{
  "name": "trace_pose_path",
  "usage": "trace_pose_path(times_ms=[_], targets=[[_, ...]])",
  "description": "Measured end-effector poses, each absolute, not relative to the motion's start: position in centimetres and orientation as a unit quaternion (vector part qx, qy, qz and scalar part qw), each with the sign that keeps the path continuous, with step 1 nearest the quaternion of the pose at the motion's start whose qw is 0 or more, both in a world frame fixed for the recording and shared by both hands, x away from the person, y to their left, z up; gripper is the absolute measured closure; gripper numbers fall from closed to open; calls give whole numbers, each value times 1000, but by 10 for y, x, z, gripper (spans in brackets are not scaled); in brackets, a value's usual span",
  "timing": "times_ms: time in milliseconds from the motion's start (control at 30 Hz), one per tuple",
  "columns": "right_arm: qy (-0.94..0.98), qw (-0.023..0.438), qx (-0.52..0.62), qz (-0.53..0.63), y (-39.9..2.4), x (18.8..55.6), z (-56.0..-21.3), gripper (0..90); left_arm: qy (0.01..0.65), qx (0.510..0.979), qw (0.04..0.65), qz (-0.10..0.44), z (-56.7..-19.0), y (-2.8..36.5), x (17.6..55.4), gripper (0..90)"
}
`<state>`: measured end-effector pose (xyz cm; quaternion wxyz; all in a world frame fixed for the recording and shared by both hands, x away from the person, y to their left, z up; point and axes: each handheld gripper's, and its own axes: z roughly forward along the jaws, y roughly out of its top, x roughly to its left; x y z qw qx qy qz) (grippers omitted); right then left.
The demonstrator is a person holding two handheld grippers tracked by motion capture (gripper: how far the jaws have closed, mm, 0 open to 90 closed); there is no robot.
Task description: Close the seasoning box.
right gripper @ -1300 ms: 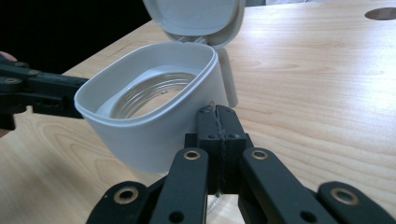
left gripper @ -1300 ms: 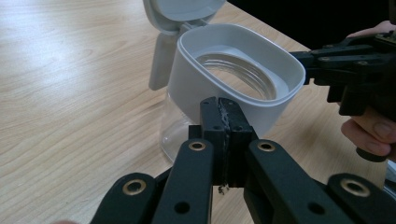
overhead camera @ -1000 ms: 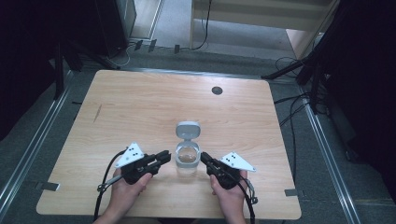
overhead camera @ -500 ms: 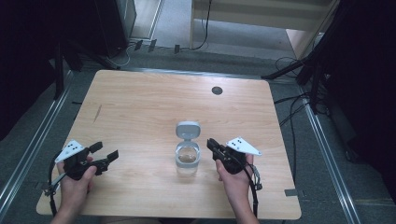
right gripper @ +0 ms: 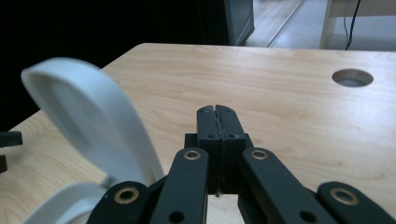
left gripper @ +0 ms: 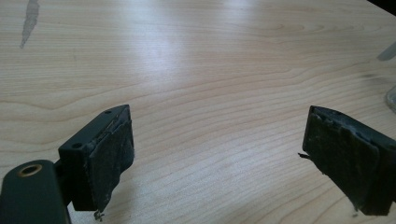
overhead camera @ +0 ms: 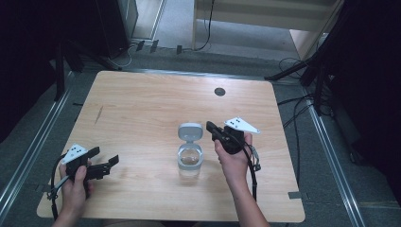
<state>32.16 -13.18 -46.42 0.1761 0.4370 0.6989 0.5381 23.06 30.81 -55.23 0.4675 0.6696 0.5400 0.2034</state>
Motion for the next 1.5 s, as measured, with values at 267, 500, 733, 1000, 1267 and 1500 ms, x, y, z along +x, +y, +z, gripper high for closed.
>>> trace_pose_path(times_ms=[267,500,733,1000,1267,1500], targets=[[692,166,424,560,-126,334,-447,900,543,666,472,198,-553,310,231,90],[713,157,392,559,-120,323,-445,900,544,669,468,194,-553,310,233,91],[734,155,368,550,-118,298,-451,900,545,668,468,193,-553,309,233,91],[707,186,401,551,-136,296,-454,558,545,668,469,193,-553,310,232,91],[688,208,418,556,-168,296,-459,262,545,667,470,193,-553,309,233,91],[683,220,429,549,-190,294,-465,244,545,669,468,193,-553,309,232,91]])
